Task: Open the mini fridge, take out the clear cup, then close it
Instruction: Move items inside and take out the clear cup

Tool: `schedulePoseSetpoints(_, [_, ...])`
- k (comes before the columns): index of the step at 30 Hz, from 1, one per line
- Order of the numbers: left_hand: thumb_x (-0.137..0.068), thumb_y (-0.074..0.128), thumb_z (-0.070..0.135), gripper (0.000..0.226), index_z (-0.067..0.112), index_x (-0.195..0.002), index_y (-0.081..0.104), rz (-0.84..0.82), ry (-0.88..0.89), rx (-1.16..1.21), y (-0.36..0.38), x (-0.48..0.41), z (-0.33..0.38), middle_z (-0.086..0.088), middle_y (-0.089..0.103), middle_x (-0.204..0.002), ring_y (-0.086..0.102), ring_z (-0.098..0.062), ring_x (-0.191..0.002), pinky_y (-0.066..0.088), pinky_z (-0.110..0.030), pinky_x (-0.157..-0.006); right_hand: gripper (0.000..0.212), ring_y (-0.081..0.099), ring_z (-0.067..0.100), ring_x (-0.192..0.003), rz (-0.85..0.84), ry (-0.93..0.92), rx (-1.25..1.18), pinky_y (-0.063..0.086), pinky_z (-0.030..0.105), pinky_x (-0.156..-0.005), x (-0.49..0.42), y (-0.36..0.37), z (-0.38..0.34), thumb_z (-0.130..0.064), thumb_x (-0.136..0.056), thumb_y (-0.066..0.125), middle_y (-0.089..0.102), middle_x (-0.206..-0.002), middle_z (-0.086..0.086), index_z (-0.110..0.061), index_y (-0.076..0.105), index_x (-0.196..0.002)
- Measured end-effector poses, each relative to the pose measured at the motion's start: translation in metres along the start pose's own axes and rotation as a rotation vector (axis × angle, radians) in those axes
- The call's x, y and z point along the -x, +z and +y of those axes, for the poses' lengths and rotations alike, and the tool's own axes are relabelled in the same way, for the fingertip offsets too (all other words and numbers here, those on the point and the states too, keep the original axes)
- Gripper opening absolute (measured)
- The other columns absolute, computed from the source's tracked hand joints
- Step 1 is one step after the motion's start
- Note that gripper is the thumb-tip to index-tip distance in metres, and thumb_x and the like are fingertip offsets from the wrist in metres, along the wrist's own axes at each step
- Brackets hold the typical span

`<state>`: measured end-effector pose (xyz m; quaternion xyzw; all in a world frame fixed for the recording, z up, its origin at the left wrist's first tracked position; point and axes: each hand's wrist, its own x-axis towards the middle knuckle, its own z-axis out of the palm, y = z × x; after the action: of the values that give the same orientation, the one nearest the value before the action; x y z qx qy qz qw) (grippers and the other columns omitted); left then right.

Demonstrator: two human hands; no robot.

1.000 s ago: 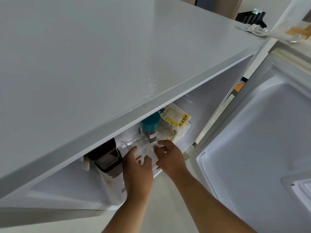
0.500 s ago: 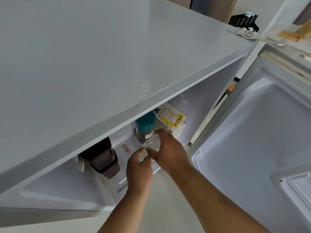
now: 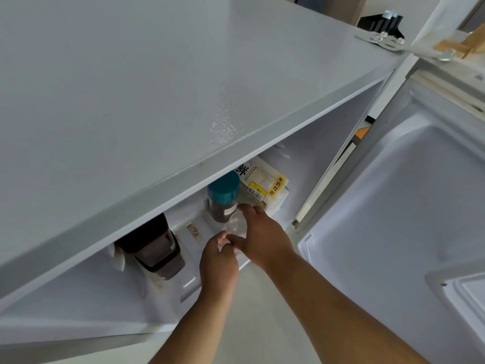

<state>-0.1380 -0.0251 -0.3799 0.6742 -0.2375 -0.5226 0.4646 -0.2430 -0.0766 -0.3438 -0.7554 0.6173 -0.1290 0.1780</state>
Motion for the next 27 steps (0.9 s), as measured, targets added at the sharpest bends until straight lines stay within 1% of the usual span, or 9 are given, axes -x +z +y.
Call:
schedulePoseSetpoints(3, [-0.096, 0.053, 0.017, 0.029, 0.043, -0.102, 0.063, 0.027, 0.024, -0.026, -0.005, 0.004, 0.002, 0.004, 0.072, -0.123, 0.070, -0.017, -0.111, 0.053, -0.048, -0.105, 0.080, 0.067, 0.028, -0.113, 0.049, -0.032, -0.003, 0.058, 0.040, -0.089, 0.006, -0.001, 0.004, -0.054, -0.083, 0.079, 0.055, -0.146, -0.001, -0.029, 0.039, -0.147])
schedulePoseSetpoints(6, [-0.098, 0.057, 0.025, 0.020, 0.044, -0.100, 0.062, 0.056, 0.047, -0.058, -0.013, 0.012, 0.006, 0.005, 0.072, -0.122, 0.069, -0.018, -0.113, 0.054, -0.050, -0.104, 0.077, 0.068, 0.025, -0.109, 0.086, -0.053, -0.001, 0.059, 0.036, -0.085, 0.017, -0.004, 0.005, -0.053, -0.084, 0.078, 0.054, -0.145, -0.002, -0.029, 0.039, -0.147])
schedulePoseSetpoints(10, [-0.098, 0.061, 0.031, 0.008, 0.033, -0.097, 0.068, 0.146, 0.121, -0.048, -0.025, 0.034, 0.018, 0.004, 0.074, -0.098, 0.073, -0.013, -0.083, 0.062, -0.046, -0.082, 0.059, 0.068, 0.021, -0.097, 0.227, -0.094, -0.021, 0.055, 0.028, -0.072, 0.029, -0.017, -0.010, -0.046, -0.088, 0.074, 0.060, -0.133, 0.000, -0.023, 0.052, -0.138])
schedulePoseSetpoints(12, [-0.098, 0.060, 0.041, 0.018, 0.028, -0.090, 0.070, 0.203, 0.152, 0.024, -0.031, 0.050, 0.028, -0.001, 0.073, -0.089, 0.069, -0.014, -0.070, 0.059, -0.037, -0.067, 0.036, 0.065, 0.015, -0.088, 0.270, -0.094, -0.127, 0.049, 0.022, -0.066, 0.028, -0.028, -0.035, -0.043, -0.092, 0.069, 0.067, -0.116, -0.003, -0.023, 0.062, -0.121])
schedulePoseSetpoints(14, [-0.090, 0.056, 0.059, 0.036, 0.027, -0.081, 0.070, 0.266, 0.130, 0.162, -0.039, 0.065, 0.042, 0.001, 0.070, -0.075, 0.062, -0.012, -0.061, 0.052, -0.031, -0.056, 0.018, 0.062, 0.013, -0.075, 0.204, -0.099, -0.269, 0.047, 0.026, -0.062, 0.021, -0.038, -0.065, -0.039, -0.097, 0.064, 0.069, -0.092, -0.005, -0.021, 0.067, -0.099])
schedulePoseSetpoints(17, [-0.086, 0.054, 0.070, 0.051, 0.023, -0.078, 0.070, 0.326, 0.087, 0.357, -0.047, 0.079, 0.061, -0.001, 0.062, -0.068, 0.054, -0.015, -0.058, 0.046, -0.028, -0.049, 0.026, 0.063, 0.016, -0.072, -0.001, -0.091, -0.437, 0.050, 0.031, -0.065, 0.004, -0.050, -0.107, -0.039, -0.100, 0.060, 0.069, -0.080, -0.002, -0.019, 0.065, -0.083])
schedulePoseSetpoints(22, [-0.097, 0.048, 0.069, 0.056, 0.019, -0.086, 0.073, 0.409, 0.037, 0.453, -0.053, 0.075, 0.077, -0.005, 0.072, -0.074, 0.057, -0.014, -0.051, 0.049, -0.024, -0.044, 0.025, 0.068, 0.017, -0.082, -0.246, -0.094, -0.450, 0.058, 0.040, -0.082, -0.015, -0.053, -0.141, -0.043, -0.098, 0.060, 0.072, -0.089, 0.001, -0.019, 0.066, -0.098])
schedulePoseSetpoints(24, [-0.099, 0.048, 0.065, 0.055, 0.018, -0.087, 0.073, 0.415, 0.038, 0.463, -0.054, 0.072, 0.081, -0.004, 0.074, -0.073, 0.059, -0.015, -0.051, 0.051, -0.026, -0.047, 0.021, 0.063, 0.012, -0.068, -0.302, -0.081, -0.397, 0.057, 0.037, -0.072, -0.020, -0.050, -0.145, -0.037, -0.098, 0.060, 0.066, -0.076, -0.003, -0.023, 0.061, -0.083])
schedulePoseSetpoints(27, [-0.101, 0.052, 0.050, 0.044, 0.015, -0.082, 0.070, 0.414, 0.056, 0.481, -0.055, 0.066, 0.086, -0.002, 0.072, -0.070, 0.061, -0.015, -0.051, 0.054, -0.027, -0.049, 0.036, 0.052, 0.011, -0.043, -0.360, -0.024, -0.380, 0.044, 0.030, -0.054, -0.029, -0.049, -0.150, -0.024, -0.097, 0.058, 0.054, -0.050, -0.004, -0.017, 0.052, -0.062])
